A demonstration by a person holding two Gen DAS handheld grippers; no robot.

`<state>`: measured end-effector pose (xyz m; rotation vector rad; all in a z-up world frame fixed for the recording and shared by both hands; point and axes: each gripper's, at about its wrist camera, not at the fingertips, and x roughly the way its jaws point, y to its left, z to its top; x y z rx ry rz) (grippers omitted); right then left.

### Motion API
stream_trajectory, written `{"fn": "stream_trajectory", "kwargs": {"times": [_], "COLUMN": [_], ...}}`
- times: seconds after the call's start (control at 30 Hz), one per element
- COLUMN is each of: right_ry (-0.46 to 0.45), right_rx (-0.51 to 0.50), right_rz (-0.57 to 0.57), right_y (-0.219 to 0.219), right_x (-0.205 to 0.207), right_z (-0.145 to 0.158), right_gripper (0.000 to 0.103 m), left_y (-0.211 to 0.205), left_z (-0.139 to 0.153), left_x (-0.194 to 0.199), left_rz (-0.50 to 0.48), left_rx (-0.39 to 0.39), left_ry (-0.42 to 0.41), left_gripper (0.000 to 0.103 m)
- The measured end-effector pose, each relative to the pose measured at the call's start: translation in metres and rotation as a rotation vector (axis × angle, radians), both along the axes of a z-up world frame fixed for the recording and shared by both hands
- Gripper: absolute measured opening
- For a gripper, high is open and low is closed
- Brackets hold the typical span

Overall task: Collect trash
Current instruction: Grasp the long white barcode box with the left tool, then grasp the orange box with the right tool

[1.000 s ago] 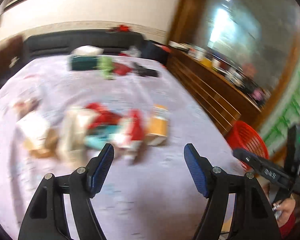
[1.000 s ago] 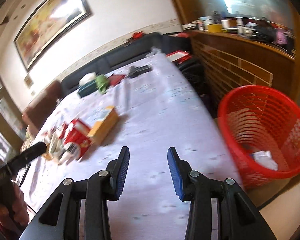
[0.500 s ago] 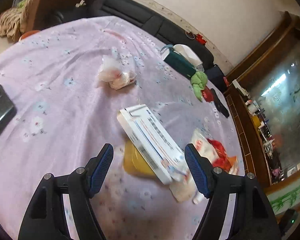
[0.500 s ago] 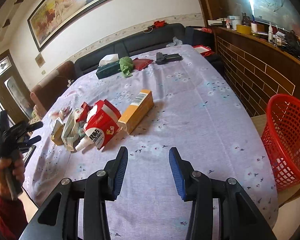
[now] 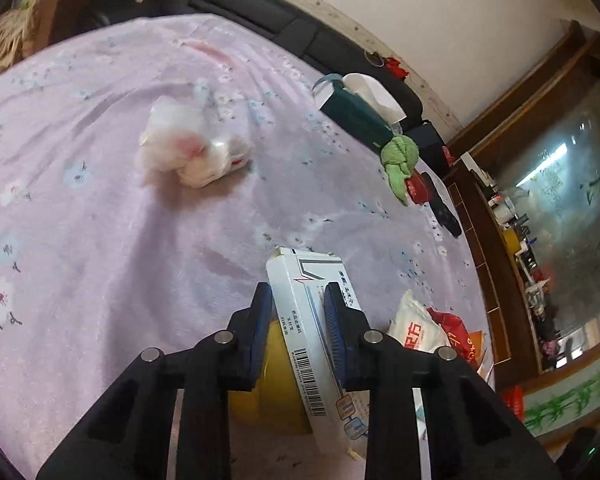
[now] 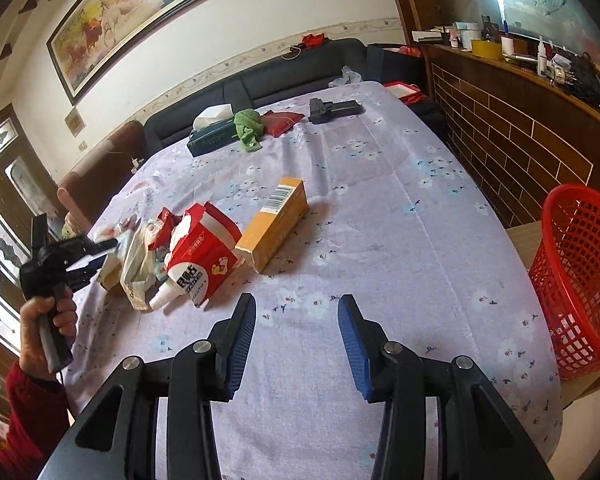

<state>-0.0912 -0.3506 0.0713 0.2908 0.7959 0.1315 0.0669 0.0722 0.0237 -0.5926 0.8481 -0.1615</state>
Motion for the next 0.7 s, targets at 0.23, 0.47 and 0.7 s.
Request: {"fn": "stream_trajectory", "kwargs": {"times": [0.23, 0.47, 0.7], "right_ry": [0.039, 0.125, 0.190], "right_rx": [0.054, 0.092, 0.055], "right_rz": [-0.027, -0.055, -0.065], "right_y": [0.003, 0.021, 0.045], "right_x": [0.045, 0.106, 0.139], "right_z": [-0.001, -0.020, -0.038], "right_gripper": [0.046, 0.055, 0.056], "left_y": [-0.028, -0.033, -0.037], "left_z": [0.023, 0.051, 0.037], "left_x": [-0.022, -0.067, -0.099], "left_rz": [-0.092, -0.152, -0.212], "left_rx": [0.094, 0.130, 0.129], "left_ry": [-0.091, -0.170, -0.127], "left_gripper": [0.016, 0.015, 0.016]}}
